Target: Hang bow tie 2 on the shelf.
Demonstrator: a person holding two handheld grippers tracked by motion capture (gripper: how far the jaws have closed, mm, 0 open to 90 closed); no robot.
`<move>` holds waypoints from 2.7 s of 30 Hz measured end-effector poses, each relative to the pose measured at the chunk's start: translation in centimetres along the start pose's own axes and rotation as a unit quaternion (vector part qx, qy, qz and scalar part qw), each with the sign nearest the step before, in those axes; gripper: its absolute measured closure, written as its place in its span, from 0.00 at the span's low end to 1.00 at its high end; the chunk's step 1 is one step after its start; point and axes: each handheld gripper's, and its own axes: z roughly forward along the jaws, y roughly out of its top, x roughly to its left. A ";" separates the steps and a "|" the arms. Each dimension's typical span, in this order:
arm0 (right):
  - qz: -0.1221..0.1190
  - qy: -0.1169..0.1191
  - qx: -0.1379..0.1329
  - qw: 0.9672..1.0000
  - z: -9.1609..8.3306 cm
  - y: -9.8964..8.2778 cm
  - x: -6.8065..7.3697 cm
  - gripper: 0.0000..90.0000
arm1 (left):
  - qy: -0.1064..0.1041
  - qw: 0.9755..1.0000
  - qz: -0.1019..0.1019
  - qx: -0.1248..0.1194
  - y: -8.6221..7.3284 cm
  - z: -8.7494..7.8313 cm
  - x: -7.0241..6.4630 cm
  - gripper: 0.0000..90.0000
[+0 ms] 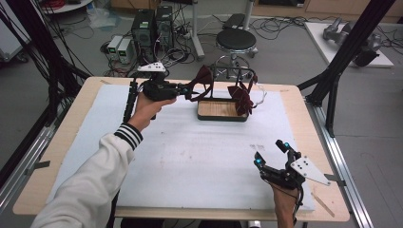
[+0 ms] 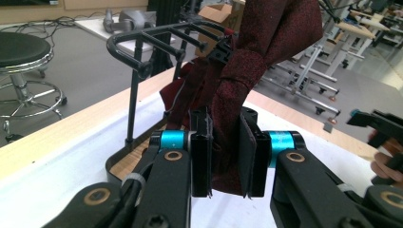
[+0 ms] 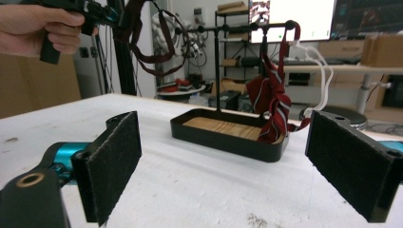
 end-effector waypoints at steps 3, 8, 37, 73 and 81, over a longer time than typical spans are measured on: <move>-0.004 0.000 -0.007 1.000 0.0 0.0 0.2 0.12 | 0.004 1.000 0.001 -0.003 0.2 0.6 0.1 0.86; -0.006 -0.003 -0.009 1.000 -0.1 -0.2 0.3 0.12 | 0.019 1.000 -0.007 -0.010 0.2 1.2 0.5 0.86; -0.001 -0.037 -0.023 0.999 -0.4 -2.3 0.1 0.12 | 0.124 0.992 -0.006 -0.020 -0.3 3.2 2.5 0.85; -0.002 -0.045 -0.021 0.999 -0.5 -2.9 0.1 0.12 | 0.159 0.987 0.013 -0.002 -1.5 2.3 3.3 0.81; -0.011 -0.046 -0.018 0.999 -0.4 -2.9 0.2 0.12 | 0.183 0.983 0.012 0.016 -2.3 2.3 3.6 0.49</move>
